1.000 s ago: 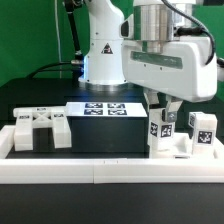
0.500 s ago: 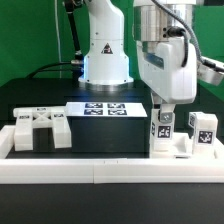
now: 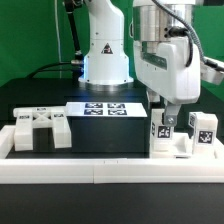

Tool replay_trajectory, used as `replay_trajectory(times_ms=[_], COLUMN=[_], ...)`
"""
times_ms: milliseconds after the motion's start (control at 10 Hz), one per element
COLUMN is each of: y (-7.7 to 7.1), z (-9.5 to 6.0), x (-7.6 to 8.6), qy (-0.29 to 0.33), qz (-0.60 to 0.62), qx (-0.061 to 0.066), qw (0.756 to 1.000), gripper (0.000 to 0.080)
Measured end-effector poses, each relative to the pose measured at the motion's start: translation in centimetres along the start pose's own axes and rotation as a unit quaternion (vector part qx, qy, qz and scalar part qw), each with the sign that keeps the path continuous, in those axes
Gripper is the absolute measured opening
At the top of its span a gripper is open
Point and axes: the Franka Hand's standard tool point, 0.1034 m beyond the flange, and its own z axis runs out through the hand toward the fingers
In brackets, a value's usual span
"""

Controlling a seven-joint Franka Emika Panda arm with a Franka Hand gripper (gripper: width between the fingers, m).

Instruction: Assemble chair

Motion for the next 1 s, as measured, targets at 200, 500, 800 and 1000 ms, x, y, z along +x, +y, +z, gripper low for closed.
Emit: replay_trajectory(times_ms=[200, 500, 800, 1000], y=[-0.09, -0.08, -0.1, -0.08], z=[0.03, 0.06, 0.09, 0.1], x=[-0.33, -0.62, -0.06, -0.02], qy=[0.008, 0.014, 0.016, 0.017], qz=[-0.125, -0.269, -0.386, -0.439], qx=[-0.001, -0.005, -0.006, -0.008], qw=[0.992, 0.963, 0.922, 0.898], gripper=[0.0648, 0.0649, 0.0649, 0.0649])
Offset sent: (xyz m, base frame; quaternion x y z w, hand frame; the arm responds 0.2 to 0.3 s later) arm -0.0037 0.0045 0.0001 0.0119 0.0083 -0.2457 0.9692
